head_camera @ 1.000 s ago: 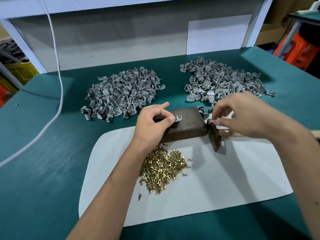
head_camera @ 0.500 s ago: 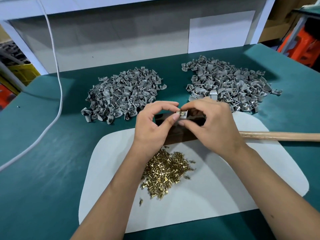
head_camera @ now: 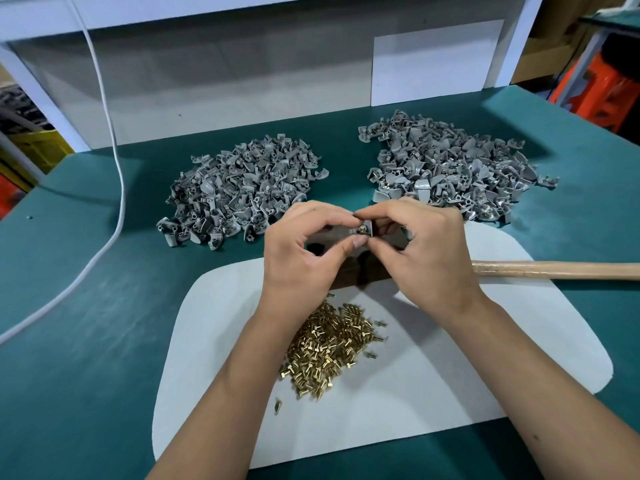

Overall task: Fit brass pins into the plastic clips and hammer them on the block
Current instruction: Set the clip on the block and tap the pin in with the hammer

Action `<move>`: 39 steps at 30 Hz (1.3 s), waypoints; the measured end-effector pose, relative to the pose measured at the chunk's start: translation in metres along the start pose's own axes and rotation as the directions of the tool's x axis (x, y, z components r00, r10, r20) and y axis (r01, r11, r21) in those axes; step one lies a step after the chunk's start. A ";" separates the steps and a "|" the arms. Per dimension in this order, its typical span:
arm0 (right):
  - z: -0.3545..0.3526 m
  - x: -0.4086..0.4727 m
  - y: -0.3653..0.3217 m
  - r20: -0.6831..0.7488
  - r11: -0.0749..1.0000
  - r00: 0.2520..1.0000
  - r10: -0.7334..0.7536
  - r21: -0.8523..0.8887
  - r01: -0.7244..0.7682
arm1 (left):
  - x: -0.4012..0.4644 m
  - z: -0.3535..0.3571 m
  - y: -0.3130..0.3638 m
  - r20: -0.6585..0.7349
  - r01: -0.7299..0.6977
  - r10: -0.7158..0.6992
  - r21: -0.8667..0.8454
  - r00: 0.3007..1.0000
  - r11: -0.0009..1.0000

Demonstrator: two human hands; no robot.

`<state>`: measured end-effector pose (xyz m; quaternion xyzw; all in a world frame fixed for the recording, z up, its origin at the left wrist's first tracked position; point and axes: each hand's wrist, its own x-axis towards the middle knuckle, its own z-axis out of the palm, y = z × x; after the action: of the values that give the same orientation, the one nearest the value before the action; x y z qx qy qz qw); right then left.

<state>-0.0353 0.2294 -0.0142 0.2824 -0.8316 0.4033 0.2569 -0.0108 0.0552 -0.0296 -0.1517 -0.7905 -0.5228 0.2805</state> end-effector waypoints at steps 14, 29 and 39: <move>0.006 -0.003 -0.007 0.057 0.997 0.995 0.077 0.012 -0.078 | -0.002 0.001 0.005 0.075 -0.233 0.221 0.362 0.972 0.903; 0.005 0.001 -0.007 0.071 0.995 0.993 0.093 0.023 -0.095 | -0.003 0.004 0.004 -0.024 -0.143 0.163 0.367 0.986 0.919; -0.021 0.044 0.071 -0.044 0.771 0.771 0.635 0.090 -0.630 | 0.008 -0.018 -0.009 -0.296 0.197 -0.067 0.433 0.953 0.879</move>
<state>-0.1107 0.2718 -0.0115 -0.0196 -0.8536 0.5051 0.1259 -0.0169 0.0351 -0.0265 0.0467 -0.8537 -0.3556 0.3776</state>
